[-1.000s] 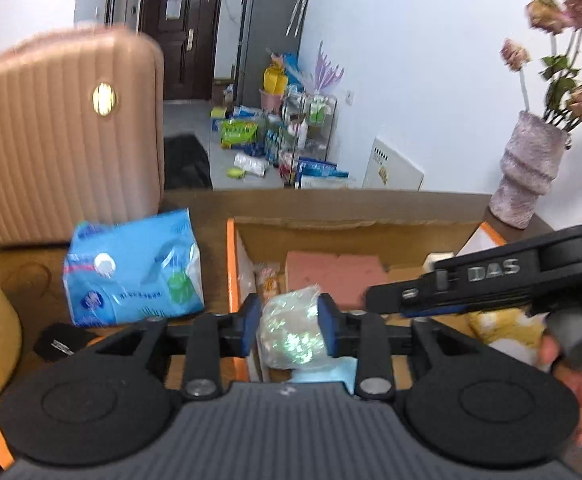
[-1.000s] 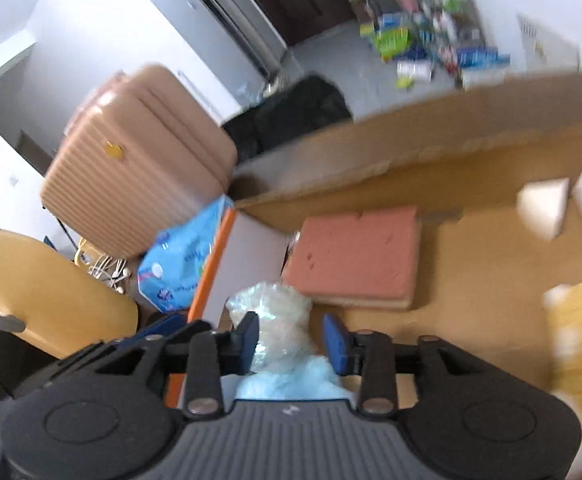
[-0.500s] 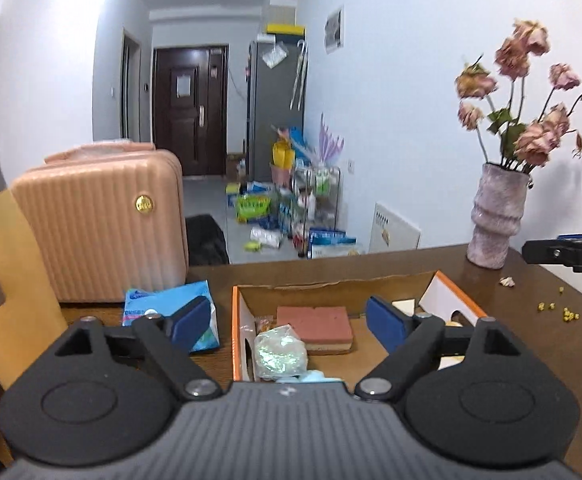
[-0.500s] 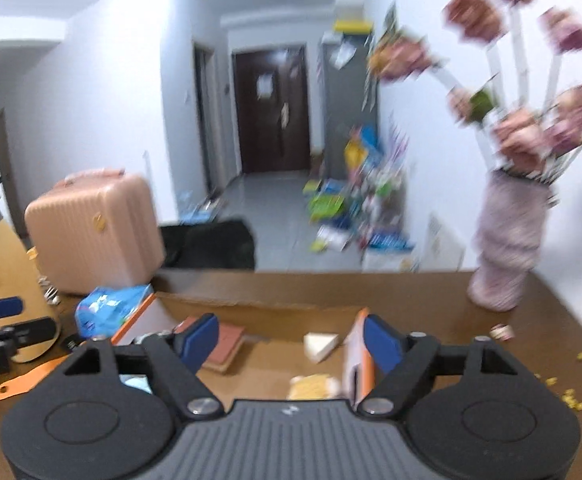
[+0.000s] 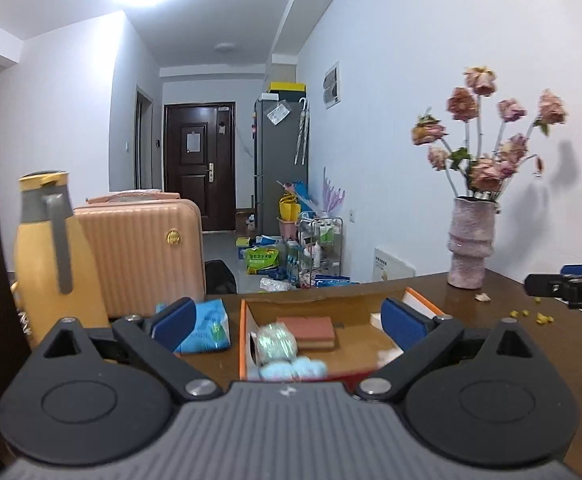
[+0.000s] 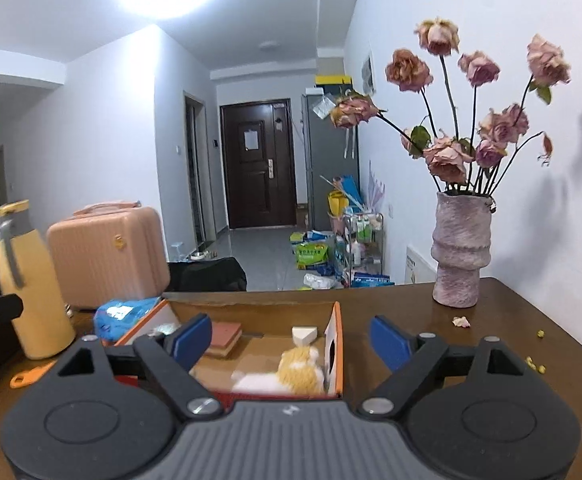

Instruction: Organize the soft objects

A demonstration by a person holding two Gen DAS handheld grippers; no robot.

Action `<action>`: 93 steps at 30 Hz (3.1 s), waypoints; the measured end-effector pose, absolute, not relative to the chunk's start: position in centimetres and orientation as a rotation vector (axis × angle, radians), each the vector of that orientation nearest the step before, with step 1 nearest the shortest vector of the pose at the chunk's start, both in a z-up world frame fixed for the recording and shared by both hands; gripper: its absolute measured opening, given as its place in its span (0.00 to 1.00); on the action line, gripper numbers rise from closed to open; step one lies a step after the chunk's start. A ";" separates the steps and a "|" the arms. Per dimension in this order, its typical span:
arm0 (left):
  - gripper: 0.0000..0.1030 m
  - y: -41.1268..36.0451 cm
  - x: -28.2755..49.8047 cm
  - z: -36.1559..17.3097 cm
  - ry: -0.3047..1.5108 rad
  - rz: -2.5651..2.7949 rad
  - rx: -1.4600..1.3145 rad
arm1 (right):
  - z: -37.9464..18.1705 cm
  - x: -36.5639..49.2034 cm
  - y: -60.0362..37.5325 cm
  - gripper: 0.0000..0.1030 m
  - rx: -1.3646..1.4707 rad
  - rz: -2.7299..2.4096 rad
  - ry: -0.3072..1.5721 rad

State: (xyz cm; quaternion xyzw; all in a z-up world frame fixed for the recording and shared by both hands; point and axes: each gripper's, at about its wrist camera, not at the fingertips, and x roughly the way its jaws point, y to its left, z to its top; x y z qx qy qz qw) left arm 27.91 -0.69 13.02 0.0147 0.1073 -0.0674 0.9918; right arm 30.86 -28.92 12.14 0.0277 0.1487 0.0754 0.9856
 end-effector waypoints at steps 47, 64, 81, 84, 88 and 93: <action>1.00 2.2 20.4 2.1 0.380 -0.144 -0.060 | 1.5 19.7 -20.3 0.83 0.016 0.241 0.376; 1.00 2.6 27.5 -0.4 0.503 -0.126 -0.082 | -1.0 32.6 -17.6 0.31 0.061 0.324 0.535; 1.00 -1.4 23.2 -0.2 0.541 -0.229 -0.096 | -3.0 23.5 -24.8 0.42 0.373 0.435 0.655; 0.99 -1.9 23.2 -0.2 0.557 -0.253 -0.126 | -2.6 23.2 -25.5 0.42 0.386 0.429 0.613; 0.85 -3.0 23.7 -0.5 0.586 -0.287 -0.137 | -3.0 24.0 -25.4 0.40 0.404 0.420 0.624; 0.55 -3.6 25.2 -1.4 0.669 -0.369 -0.190 | -3.7 24.7 -25.1 0.30 0.430 0.427 0.638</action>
